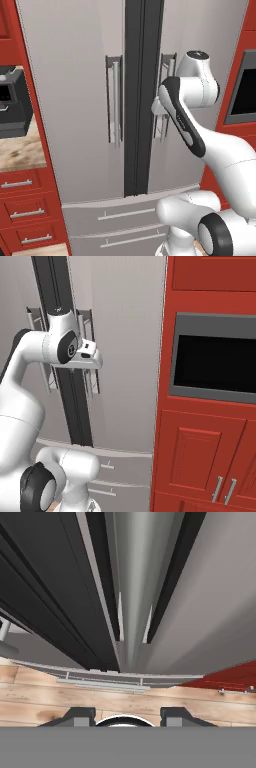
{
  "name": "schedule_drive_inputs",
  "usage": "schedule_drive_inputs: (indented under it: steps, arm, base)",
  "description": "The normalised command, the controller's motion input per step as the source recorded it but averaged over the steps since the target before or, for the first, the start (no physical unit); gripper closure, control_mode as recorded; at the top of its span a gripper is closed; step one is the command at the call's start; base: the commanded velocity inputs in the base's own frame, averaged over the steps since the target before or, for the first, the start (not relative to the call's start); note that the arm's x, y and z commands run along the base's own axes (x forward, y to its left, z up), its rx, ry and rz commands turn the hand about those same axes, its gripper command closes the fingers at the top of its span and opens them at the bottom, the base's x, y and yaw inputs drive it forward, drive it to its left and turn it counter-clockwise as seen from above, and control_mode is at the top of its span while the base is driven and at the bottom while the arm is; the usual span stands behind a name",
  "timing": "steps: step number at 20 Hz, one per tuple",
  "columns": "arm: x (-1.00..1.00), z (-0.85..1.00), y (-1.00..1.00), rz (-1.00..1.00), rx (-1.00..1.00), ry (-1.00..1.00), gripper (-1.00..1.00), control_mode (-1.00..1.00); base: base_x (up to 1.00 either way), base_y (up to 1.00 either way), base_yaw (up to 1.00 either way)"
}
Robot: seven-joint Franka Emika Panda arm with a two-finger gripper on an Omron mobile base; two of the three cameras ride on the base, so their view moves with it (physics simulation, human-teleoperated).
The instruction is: Retrieve the sausage and cheese from the fridge and place them on the cutting board on the counter.
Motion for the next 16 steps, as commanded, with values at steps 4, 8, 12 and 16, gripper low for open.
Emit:
schedule_drive_inputs:
  steps: [4, 8, 12, 16]
  arm:
    - [0.0, 0.0, 0.0, 0.0, 0.0, 0.0, -1.0, 1.0]
    - [0.0, 0.0, 0.0, 0.0, 0.0, 0.0, -1.0, 1.0]
    - [0.0, 0.0, 0.0, 0.0, 0.0, 0.0, -1.0, 1.0]
    - [0.0, 0.0, 0.0, 0.0, 0.0, 0.0, -1.0, 1.0]
  base:
    - [0.0, 0.0, 0.0]
    - [0.0, 0.0, 0.0]
    - [-0.14, 0.01, 0.0]
    - [-0.39, 0.13, 0.01]
